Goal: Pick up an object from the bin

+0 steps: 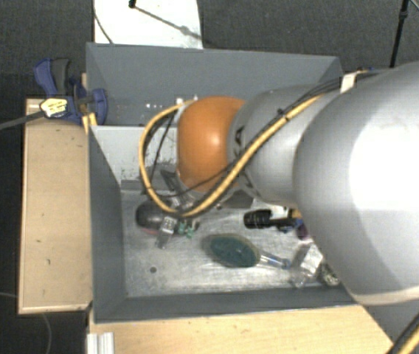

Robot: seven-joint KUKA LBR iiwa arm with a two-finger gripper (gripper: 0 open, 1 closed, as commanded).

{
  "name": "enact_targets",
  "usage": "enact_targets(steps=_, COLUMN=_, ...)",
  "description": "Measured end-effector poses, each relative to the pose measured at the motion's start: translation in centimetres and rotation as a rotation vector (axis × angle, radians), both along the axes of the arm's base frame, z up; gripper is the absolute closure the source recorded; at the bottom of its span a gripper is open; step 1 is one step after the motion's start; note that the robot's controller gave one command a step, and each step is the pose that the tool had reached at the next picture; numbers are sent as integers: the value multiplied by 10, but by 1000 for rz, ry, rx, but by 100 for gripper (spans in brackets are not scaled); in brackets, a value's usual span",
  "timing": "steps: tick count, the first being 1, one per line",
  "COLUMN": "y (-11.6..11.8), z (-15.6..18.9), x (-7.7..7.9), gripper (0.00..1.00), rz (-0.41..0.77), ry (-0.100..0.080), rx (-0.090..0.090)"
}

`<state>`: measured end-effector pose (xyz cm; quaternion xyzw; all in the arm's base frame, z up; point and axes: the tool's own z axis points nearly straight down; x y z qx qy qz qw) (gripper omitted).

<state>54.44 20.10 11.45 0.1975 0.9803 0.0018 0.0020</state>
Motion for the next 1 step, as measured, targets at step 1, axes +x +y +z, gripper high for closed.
enact_targets(steps=1, y=0, z=78, x=2, gripper=100, rz=8, ry=-3, rx=1)
